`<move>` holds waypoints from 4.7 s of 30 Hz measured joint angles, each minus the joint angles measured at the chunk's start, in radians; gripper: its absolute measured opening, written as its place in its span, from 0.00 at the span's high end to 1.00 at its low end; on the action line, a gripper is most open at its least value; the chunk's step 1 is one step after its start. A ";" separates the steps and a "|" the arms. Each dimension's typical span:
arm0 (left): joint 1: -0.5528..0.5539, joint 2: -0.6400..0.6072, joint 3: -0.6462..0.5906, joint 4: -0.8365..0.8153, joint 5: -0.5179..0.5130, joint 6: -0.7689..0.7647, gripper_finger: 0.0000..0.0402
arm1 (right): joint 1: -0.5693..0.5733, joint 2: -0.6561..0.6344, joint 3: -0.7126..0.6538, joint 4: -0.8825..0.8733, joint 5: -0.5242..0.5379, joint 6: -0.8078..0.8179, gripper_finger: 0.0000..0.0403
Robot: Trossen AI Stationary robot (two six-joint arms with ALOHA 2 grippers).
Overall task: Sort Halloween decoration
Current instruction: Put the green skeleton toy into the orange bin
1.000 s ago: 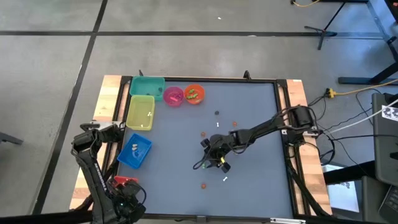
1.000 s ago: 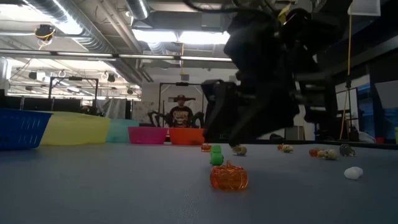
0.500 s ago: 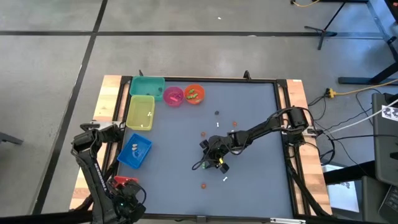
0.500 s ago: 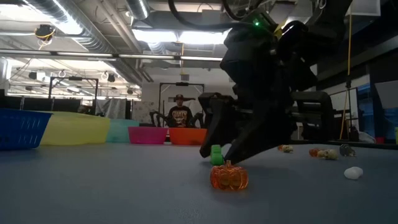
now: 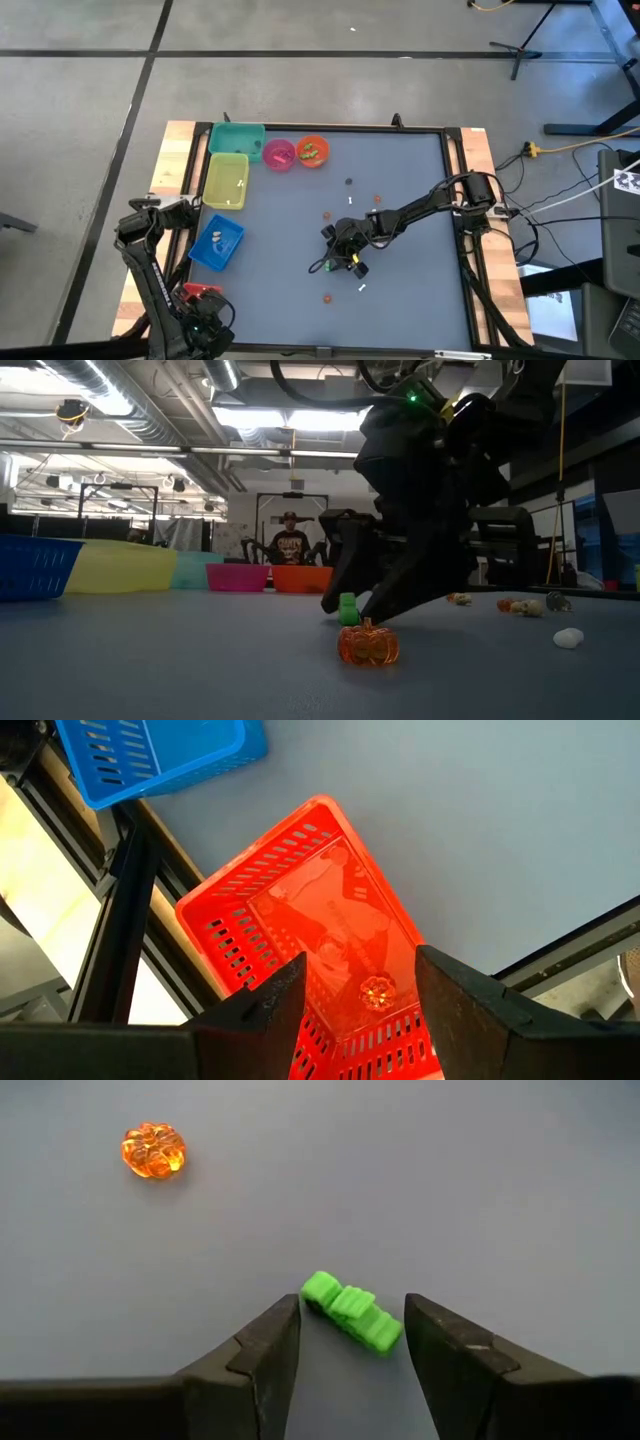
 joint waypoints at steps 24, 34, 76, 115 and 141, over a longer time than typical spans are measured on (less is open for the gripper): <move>0.000 0.000 0.000 0.000 0.000 0.000 0.57 | 0.000 0.000 -0.001 -0.003 0.000 0.000 0.87; 0.000 0.000 0.000 0.018 -0.002 0.001 0.57 | 0.000 0.000 -0.001 -0.001 0.002 0.071 0.87; 0.136 0.000 0.000 0.068 -0.399 0.143 0.57 | -0.148 -0.003 0.961 -1.124 0.247 -0.243 0.87; 0.387 0.000 0.000 0.026 -0.712 0.448 0.57 | -0.603 0.236 0.961 -1.026 0.273 -0.179 0.87; 0.428 0.000 0.000 0.030 -0.709 0.466 0.57 | -0.602 0.236 0.961 -1.017 0.272 -0.183 0.75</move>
